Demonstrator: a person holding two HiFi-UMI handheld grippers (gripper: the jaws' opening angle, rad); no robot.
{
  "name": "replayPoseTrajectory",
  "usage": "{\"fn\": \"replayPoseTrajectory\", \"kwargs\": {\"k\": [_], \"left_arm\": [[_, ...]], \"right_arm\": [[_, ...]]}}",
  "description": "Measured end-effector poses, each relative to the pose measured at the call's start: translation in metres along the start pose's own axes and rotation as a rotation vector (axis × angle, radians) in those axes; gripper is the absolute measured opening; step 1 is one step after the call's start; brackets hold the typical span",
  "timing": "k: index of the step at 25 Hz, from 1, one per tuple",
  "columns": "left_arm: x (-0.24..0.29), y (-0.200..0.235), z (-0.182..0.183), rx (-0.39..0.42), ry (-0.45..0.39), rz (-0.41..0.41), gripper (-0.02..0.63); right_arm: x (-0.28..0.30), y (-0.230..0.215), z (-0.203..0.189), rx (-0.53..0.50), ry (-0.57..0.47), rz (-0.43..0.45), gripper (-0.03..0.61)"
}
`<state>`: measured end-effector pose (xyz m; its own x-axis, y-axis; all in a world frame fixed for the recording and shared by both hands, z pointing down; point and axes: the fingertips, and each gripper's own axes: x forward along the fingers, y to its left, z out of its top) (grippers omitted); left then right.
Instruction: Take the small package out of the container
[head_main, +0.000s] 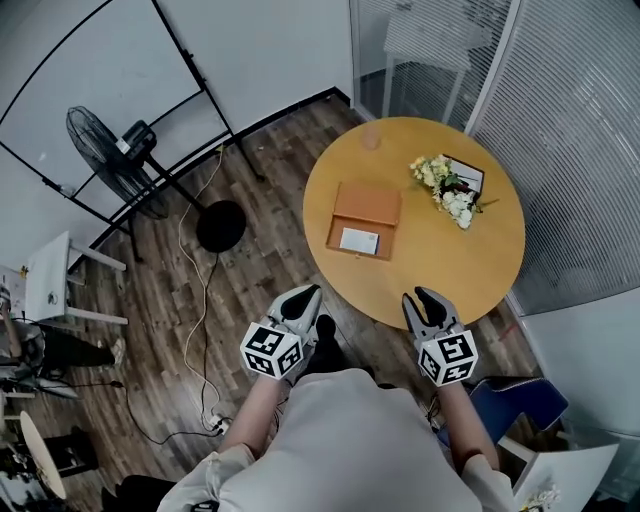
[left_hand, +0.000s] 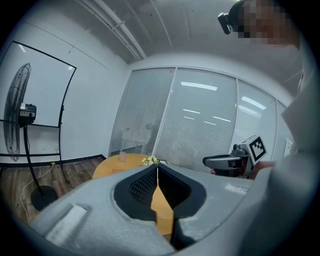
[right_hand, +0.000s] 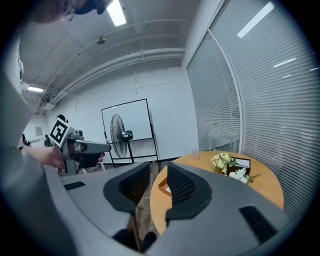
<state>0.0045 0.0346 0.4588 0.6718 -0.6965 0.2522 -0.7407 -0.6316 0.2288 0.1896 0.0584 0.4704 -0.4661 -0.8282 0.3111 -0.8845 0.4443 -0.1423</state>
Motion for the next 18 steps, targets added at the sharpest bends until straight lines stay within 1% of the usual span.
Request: {"fn": "replayPoseTrajectory", "kwargs": {"k": [6, 13, 18], "left_arm": [[0.047, 0.046, 0.019, 0.016, 0.022, -0.078, 0.020], [0.088, 0.096, 0.038, 0.019, 0.070, -0.166, 0.020], [0.117, 0.130, 0.036, -0.004, 0.114, -0.239, 0.020]], "right_arm": [[0.055, -0.016, 0.013, 0.016, 0.020, -0.047, 0.098], [0.118, -0.019, 0.039, 0.021, 0.047, -0.096, 0.098], [0.153, -0.027, 0.036, 0.071, 0.096, -0.128, 0.098]]}}
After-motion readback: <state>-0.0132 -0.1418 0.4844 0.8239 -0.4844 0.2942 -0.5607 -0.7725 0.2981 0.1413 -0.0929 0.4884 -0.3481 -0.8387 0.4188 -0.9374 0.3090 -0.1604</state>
